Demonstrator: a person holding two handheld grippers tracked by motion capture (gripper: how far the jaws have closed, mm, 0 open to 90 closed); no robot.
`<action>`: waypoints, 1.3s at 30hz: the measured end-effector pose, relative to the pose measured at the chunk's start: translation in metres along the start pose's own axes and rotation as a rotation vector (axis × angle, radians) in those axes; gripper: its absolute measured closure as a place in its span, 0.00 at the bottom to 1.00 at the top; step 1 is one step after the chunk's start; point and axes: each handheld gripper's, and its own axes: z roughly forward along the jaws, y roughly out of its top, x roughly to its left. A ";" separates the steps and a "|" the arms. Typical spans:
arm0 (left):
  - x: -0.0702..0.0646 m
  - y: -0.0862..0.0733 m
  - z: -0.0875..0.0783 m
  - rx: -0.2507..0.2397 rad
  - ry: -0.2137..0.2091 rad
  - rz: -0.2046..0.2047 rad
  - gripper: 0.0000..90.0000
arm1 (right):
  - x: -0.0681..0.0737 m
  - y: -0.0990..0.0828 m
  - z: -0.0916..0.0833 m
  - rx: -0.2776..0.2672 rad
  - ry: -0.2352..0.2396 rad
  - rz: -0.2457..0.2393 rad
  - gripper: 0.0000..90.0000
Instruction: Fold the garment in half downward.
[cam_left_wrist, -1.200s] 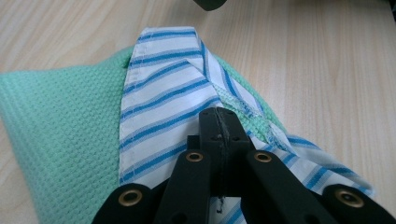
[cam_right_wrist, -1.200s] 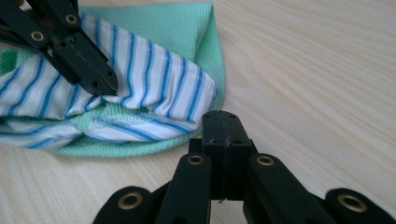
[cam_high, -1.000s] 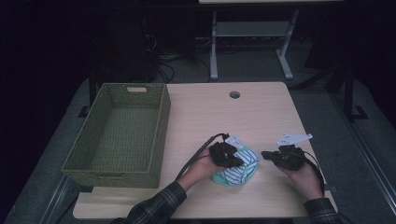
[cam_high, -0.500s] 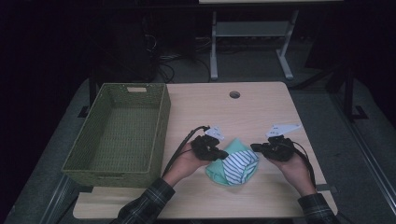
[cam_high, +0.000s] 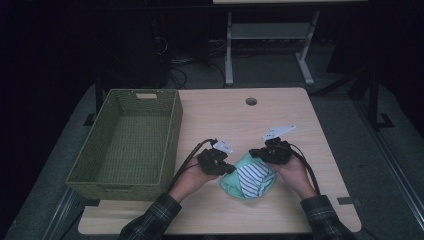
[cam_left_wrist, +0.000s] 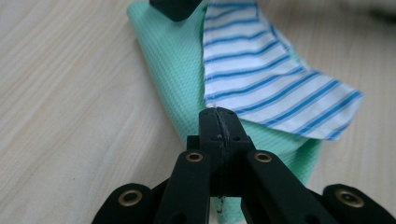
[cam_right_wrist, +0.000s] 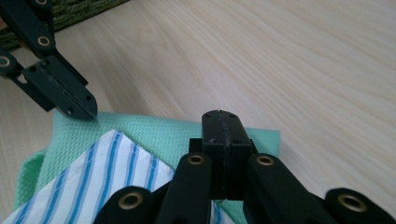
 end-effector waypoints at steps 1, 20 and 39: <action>0.000 -0.001 0.002 0.010 0.002 0.002 0.99 | 0.000 -0.001 0.003 0.006 0.000 -0.009 1.00; -0.002 -0.005 0.010 0.075 0.036 0.038 0.99 | -0.002 -0.007 0.020 0.072 -0.015 -0.007 1.00; -0.009 -0.005 0.019 0.117 0.053 0.021 0.99 | -0.011 -0.018 0.016 0.132 -0.067 -0.026 1.00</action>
